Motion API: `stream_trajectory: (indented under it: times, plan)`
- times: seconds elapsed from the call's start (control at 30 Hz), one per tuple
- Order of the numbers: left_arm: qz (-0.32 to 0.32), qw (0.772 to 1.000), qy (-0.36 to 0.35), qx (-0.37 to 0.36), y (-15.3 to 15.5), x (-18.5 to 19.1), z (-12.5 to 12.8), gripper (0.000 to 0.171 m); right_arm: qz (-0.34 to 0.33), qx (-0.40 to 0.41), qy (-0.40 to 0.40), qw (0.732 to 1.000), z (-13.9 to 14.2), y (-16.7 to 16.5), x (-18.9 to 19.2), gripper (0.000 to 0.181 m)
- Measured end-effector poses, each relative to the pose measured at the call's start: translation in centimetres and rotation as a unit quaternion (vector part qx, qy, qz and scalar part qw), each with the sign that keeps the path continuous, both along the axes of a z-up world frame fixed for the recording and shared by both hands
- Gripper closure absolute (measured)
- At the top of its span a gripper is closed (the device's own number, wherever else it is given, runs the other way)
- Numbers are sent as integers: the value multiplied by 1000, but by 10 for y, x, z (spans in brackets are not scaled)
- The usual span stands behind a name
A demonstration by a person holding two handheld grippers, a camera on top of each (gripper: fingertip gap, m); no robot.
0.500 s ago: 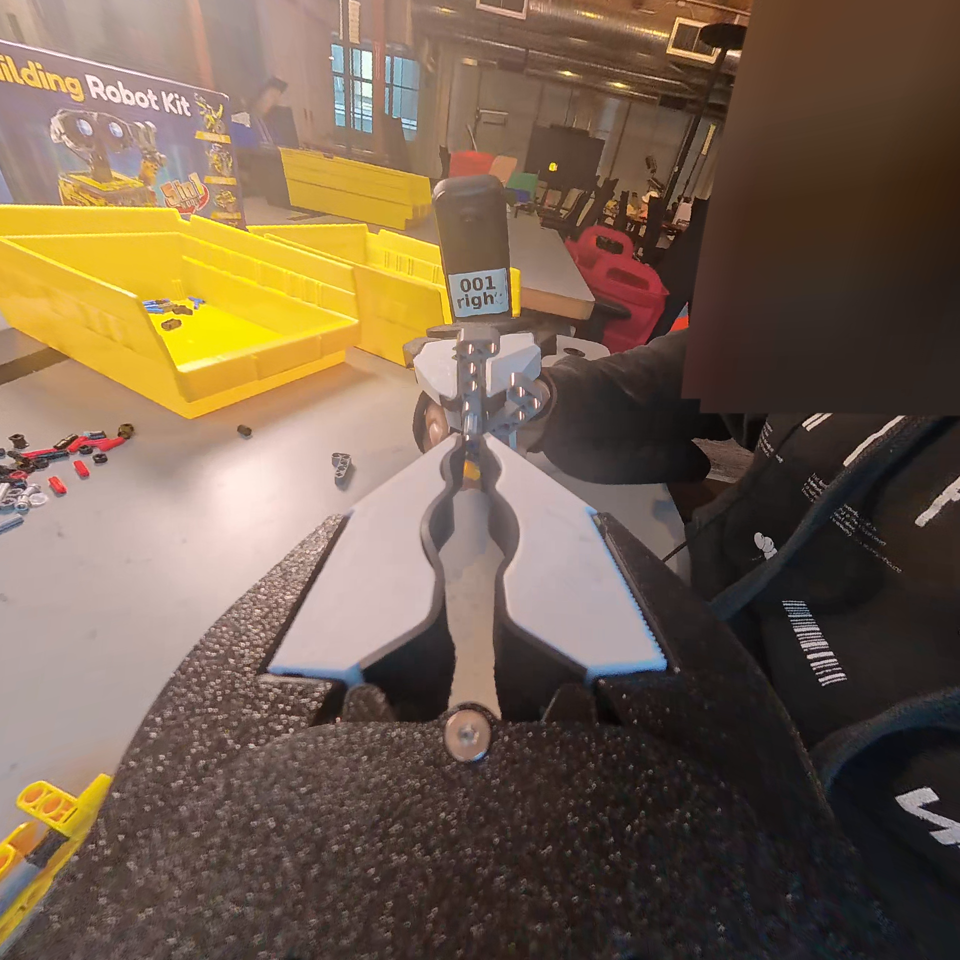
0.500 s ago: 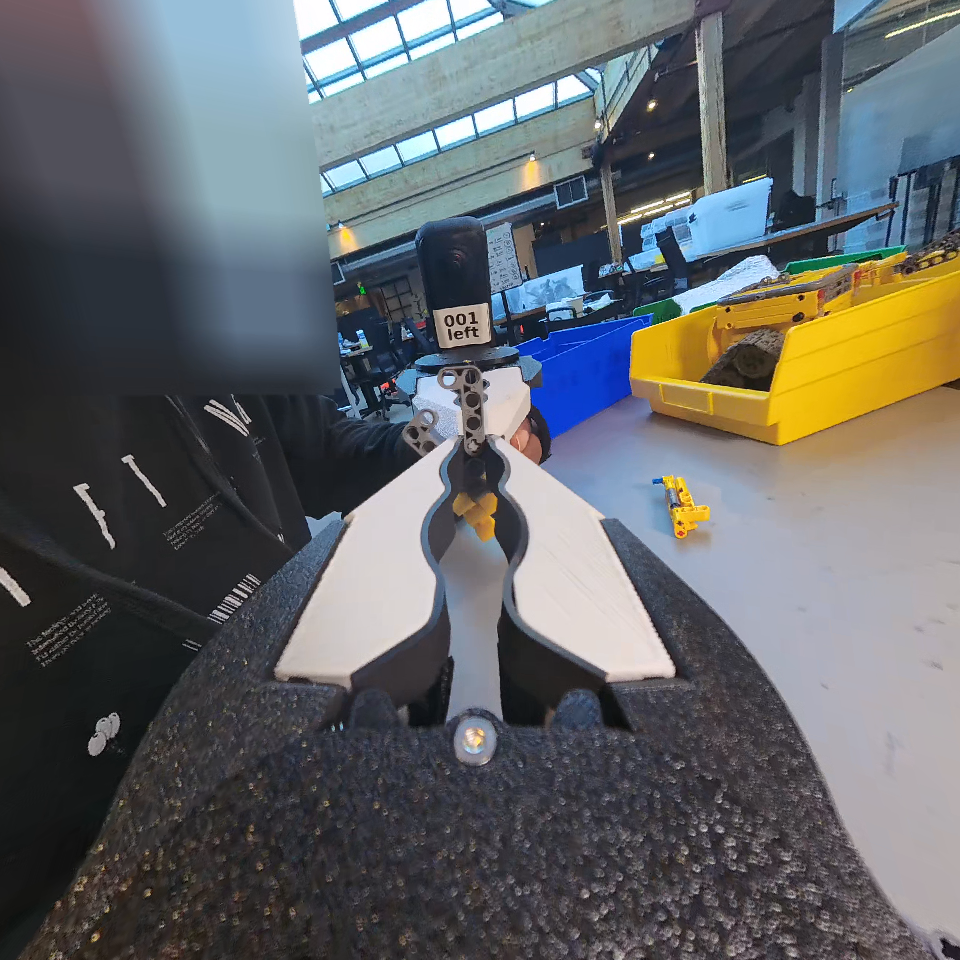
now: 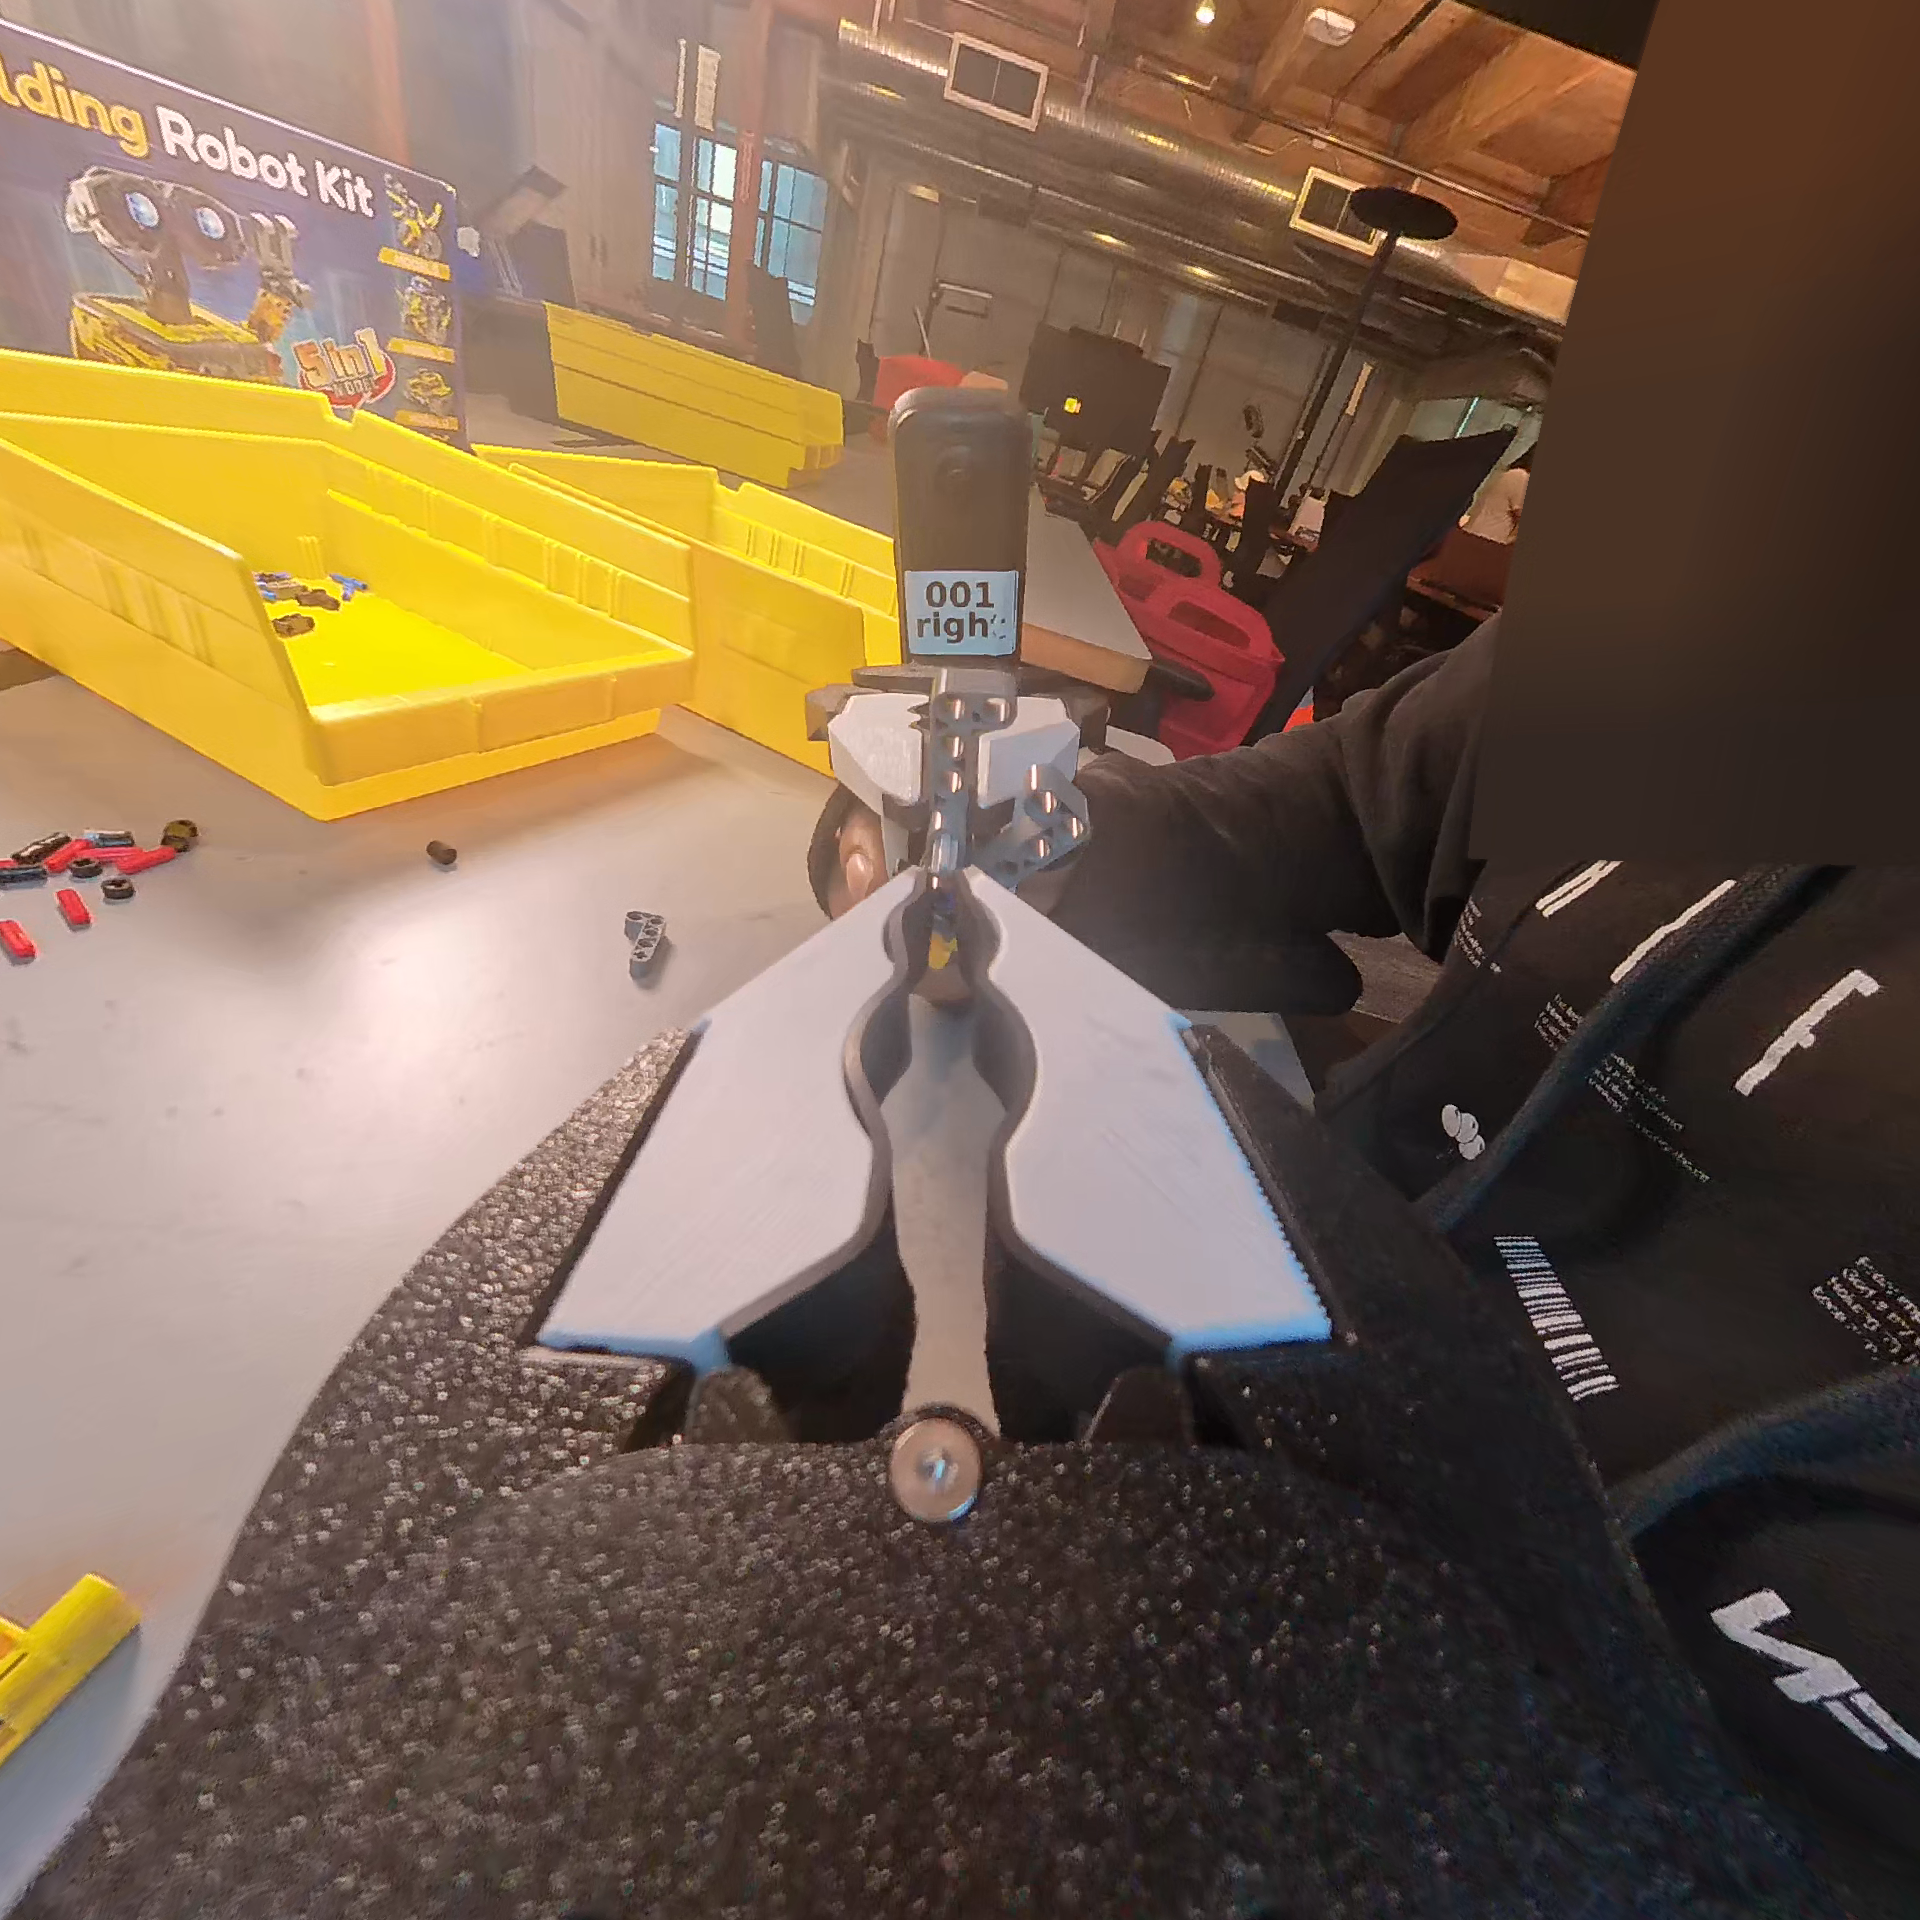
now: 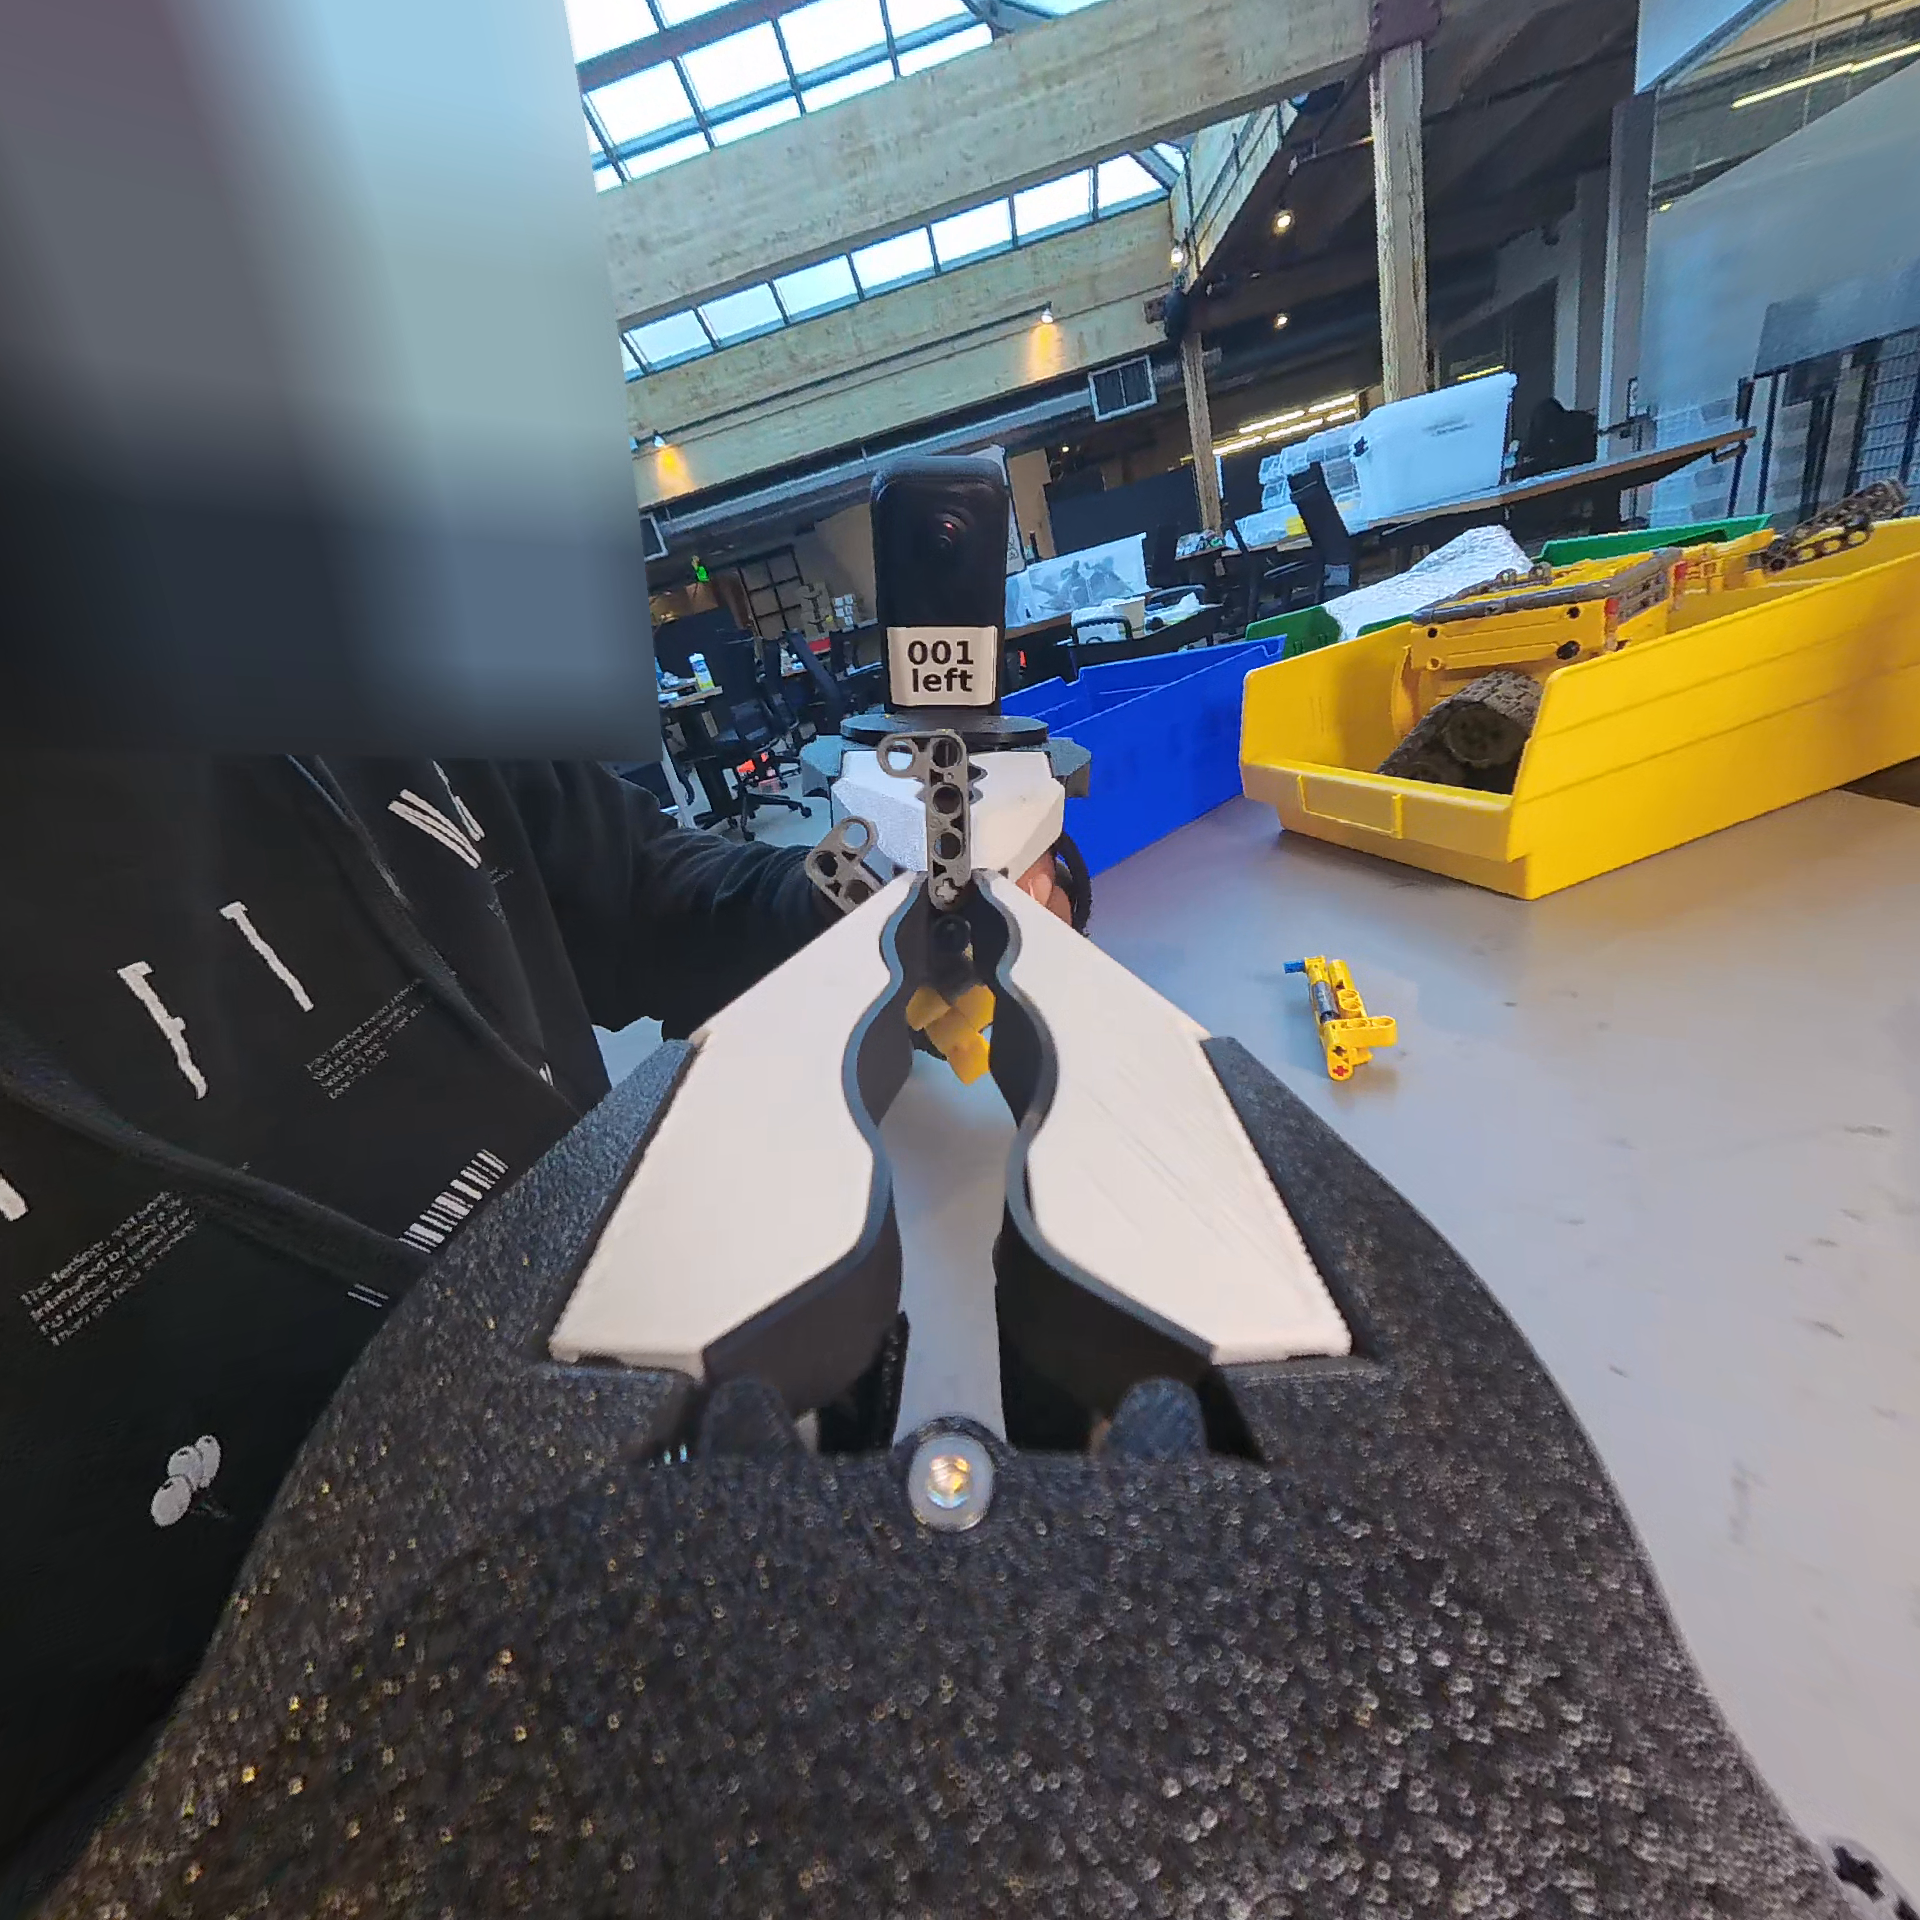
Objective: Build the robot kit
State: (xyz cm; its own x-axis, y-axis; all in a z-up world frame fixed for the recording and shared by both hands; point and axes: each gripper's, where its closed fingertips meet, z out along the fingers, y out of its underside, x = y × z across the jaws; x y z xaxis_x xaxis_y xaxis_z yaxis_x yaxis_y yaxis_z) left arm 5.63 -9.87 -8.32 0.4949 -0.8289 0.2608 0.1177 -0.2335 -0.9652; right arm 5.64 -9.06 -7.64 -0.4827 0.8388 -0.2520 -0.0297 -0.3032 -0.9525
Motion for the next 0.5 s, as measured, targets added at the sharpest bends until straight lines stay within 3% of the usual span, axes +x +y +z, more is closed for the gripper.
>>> stream_trajectory:
  times: [0.5]
  plan:
    - [-9,998,64,-25,-2,5,-26,171,-6,68,-63,996,-24,-6,2,174]
